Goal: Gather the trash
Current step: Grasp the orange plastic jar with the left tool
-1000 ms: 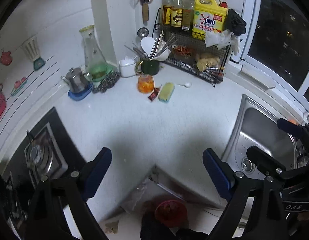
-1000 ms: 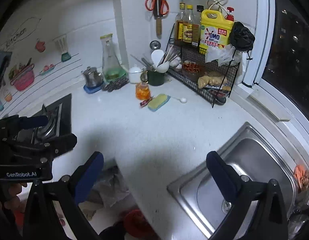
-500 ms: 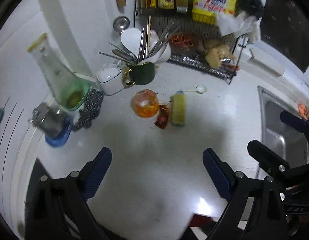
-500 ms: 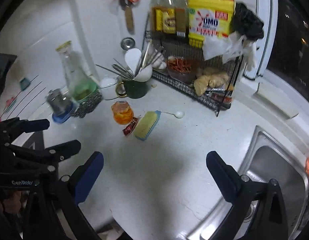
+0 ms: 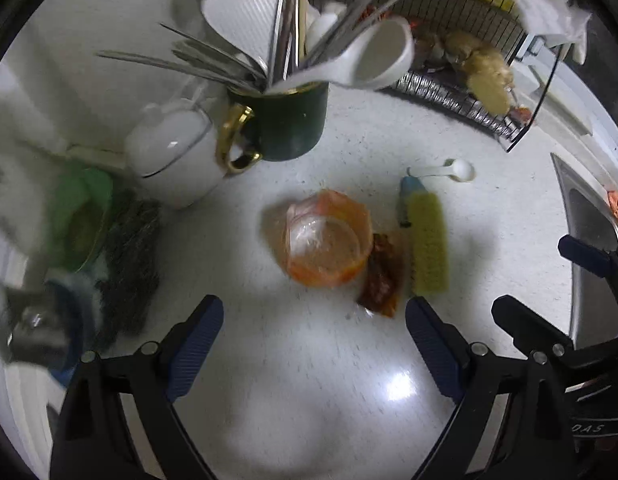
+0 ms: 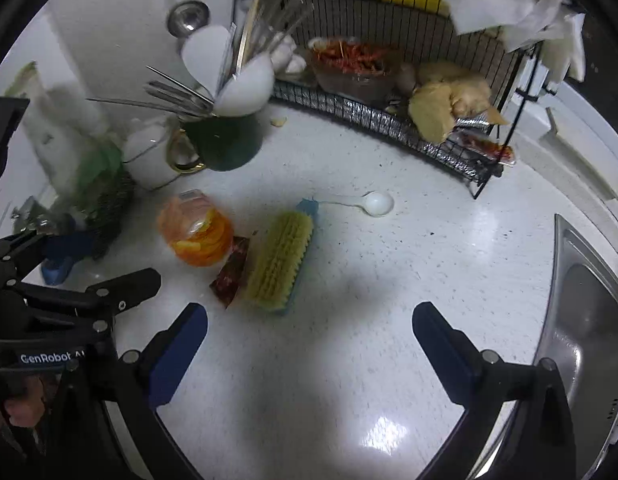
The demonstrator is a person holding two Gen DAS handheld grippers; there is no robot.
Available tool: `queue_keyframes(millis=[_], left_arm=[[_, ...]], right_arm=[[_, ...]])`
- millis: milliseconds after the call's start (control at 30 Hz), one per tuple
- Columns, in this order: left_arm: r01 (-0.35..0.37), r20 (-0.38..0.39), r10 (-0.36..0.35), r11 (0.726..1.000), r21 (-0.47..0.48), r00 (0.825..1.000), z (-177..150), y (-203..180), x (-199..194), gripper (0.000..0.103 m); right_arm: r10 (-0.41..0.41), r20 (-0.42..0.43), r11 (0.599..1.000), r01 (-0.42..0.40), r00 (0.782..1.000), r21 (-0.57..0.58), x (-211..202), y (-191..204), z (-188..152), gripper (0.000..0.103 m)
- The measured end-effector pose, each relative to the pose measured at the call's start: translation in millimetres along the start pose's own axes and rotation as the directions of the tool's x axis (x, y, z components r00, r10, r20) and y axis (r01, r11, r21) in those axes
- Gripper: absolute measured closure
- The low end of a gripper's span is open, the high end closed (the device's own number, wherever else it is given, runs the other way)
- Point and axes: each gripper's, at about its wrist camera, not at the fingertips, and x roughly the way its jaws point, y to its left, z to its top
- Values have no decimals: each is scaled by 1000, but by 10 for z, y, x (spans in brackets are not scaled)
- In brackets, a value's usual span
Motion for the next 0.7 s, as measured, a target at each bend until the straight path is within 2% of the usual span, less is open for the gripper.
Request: queue_keyframes(millis=[133, 433, 533, 567, 700], left_arm=[[20, -20, -20, 1000, 14, 1000, 154, 43, 264, 12], [30, -25, -30, 1000, 8, 999, 333, 68, 477, 13], [71, -22, -71, 997, -11, 997, 330, 86, 492, 33], [94, -19, -94, 995, -21, 995, 324, 102, 495, 46], [93, -14, -94, 995, -40, 996, 287, 94, 461, 49]], right_arm=[[-17, -32, 1000, 18, 999, 17, 207, -21, 125, 1], [-22, -71, 999, 25, 997, 39, 431, -70, 280, 1], [-25, -72, 999, 28, 997, 37, 415, -75, 286, 1], [-24, -72, 999, 27, 997, 36, 408, -79, 284, 1], [-14, -80, 999, 17, 997, 43, 397, -96, 278, 1]])
